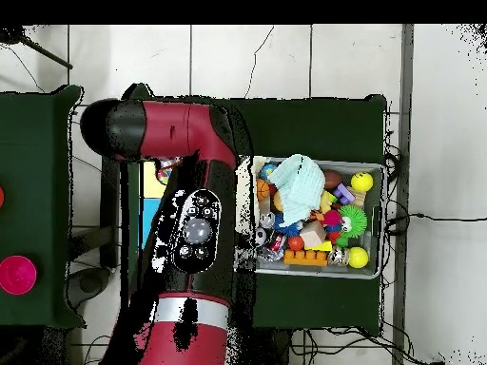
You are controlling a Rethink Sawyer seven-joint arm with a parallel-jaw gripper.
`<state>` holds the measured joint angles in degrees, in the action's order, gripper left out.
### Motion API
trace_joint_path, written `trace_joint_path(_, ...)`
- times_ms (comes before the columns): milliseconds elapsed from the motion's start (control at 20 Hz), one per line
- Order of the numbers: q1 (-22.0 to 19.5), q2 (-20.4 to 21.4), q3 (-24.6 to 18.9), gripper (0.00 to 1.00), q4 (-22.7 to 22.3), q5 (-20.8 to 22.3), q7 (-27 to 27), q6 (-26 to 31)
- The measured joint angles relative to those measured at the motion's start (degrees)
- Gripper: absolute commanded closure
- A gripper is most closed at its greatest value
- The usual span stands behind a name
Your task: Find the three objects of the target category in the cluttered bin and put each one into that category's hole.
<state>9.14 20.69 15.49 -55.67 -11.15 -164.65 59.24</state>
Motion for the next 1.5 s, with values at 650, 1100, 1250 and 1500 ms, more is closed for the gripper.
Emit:
trace_joint_path(650,-0.04,-0.45,-0.14,1.00,-4.23,-2.04,0.00,-10.06)
trace_joint_path(1100,-0.03,-1.55,-0.13,1.00,-7.30,-3.18,0.00,-17.31)
trace_joint_path(1250,0.00,-1.59,-0.10,1.00,-7.38,-3.34,0.00,-17.37)
trace_joint_path(1500,0.51,-1.56,0.36,1.00,-7.42,-3.36,0.00,-17.37)
